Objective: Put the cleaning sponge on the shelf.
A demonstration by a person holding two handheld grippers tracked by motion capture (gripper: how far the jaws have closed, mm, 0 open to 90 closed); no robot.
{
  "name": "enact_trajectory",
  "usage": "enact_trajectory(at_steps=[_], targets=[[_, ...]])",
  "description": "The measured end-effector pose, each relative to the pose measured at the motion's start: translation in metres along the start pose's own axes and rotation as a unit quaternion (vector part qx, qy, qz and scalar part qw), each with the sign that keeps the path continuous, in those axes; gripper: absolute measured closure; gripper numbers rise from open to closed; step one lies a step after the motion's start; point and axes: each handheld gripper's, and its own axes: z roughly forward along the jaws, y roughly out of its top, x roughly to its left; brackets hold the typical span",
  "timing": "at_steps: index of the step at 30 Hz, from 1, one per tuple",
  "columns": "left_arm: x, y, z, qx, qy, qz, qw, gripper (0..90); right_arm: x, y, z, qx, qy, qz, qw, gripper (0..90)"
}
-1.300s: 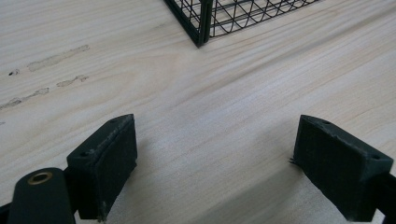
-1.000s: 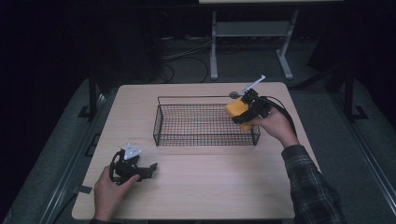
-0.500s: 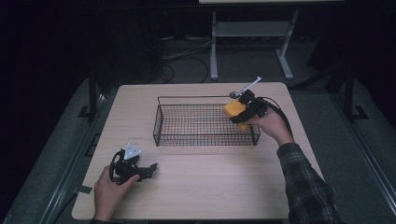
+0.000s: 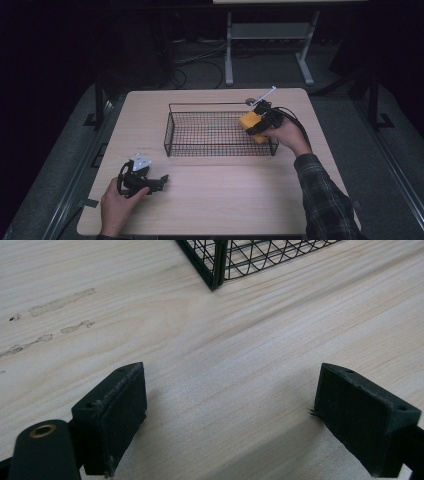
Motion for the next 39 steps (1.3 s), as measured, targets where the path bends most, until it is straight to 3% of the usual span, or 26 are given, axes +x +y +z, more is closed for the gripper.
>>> enact_trajectory(at_steps=[39], targets=[[0.0,0.0,0.0,0.0,0.0,0.0,1.0,12.7,0.003,-0.003,0.012,0.037,0.005,0.002,0.9993,16.1]])
